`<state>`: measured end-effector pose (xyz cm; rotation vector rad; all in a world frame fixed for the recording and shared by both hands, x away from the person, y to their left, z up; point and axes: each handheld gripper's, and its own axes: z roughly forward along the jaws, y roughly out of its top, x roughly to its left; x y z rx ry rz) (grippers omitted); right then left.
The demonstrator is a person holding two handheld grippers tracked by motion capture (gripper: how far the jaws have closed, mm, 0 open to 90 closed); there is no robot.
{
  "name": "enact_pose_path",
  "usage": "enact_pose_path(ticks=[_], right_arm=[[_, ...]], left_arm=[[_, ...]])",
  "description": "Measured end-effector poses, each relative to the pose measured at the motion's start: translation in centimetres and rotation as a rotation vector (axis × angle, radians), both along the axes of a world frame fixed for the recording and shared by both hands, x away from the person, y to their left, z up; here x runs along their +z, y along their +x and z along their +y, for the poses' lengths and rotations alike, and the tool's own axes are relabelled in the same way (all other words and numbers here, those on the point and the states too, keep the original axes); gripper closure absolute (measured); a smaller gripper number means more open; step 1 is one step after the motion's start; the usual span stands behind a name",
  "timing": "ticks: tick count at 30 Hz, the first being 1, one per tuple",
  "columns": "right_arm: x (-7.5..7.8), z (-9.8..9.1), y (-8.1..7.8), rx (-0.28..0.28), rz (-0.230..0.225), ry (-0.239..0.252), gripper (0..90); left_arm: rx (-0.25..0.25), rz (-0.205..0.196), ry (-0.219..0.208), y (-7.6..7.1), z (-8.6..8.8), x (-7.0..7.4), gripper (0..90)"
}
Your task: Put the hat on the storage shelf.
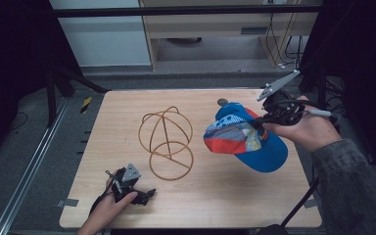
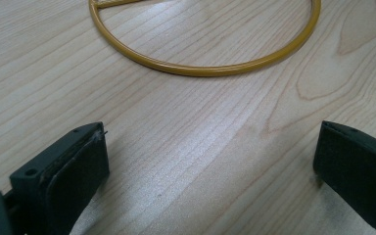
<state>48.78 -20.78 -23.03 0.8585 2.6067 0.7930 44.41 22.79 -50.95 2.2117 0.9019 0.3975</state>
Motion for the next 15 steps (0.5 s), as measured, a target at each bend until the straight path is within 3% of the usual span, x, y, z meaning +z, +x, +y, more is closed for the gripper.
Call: enact_pose_path(ticks=[5,15], right_arm=[[2.0,0.4,-0.1,0.011,-0.028,0.009,90.0],[6.8,2.8,0.0,0.056,-0.108,0.003,90.0]], left_arm=[[0.0,0.0,0.0,0.0,0.0,0.0,0.0],[0.0,0.0,0.0,0.0,0.0,0.0,0.0]])
